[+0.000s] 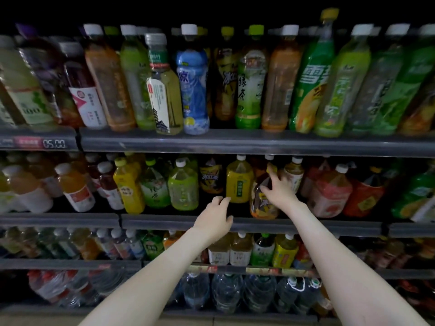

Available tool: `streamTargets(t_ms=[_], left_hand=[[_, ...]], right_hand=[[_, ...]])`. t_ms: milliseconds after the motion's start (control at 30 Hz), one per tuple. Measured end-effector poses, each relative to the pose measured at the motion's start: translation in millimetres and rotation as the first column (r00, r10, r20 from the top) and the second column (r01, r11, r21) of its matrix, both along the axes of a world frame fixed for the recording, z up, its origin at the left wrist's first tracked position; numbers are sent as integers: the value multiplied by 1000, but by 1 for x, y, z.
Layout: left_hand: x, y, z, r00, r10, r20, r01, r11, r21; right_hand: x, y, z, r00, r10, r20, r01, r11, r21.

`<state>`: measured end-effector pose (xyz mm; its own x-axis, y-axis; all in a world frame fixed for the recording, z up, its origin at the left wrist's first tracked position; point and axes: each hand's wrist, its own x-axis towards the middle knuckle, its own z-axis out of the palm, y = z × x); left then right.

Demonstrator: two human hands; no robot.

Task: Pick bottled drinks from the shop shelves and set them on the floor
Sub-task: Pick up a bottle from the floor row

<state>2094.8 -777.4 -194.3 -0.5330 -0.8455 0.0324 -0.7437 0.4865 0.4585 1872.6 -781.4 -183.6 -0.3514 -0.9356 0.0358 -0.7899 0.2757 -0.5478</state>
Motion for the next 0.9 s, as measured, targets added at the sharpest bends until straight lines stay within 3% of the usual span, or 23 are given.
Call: streamTargets(t_ms=[167, 233, 300, 400, 467, 567, 700, 900], left_hand=[[2, -17, -4, 998, -30, 55, 32, 999, -19], [-2, -19, -7, 998, -35, 53, 35, 999, -12], [-10, -20, -9, 998, -43, 39, 44, 999, -22], [-26, -21, -7, 998, -55, 8, 55, 998, -44], [-38, -20, -2, 997, -79, -10, 78, 996, -53], [-53, -20, 4, 994, -96, -52, 92, 993, -79], [-61, -15, 0, 991, -106, -77, 106, 994, 0], [-46, -10, -18, 982, 129, -137, -123, 991, 48]], right_hand=[[-4, -14, 5, 989, -71, -129, 66, 997, -42], [-7, -5, 7, 962, -44, -268, 21, 996, -86], [-9, 7, 5, 950, 2, -312, -34, 995, -96], [-11, 24, 0, 962, 50, -267, -87, 988, -128], [-9, 34, -5, 986, 56, -160, -84, 981, -177], [-2, 42, -9, 1000, 12, 8, -10, 968, -249], [7, 41, -1, 995, -48, 90, 78, 929, -362], [43, 27, 8, 992, 10, 125, 44, 907, -420]])
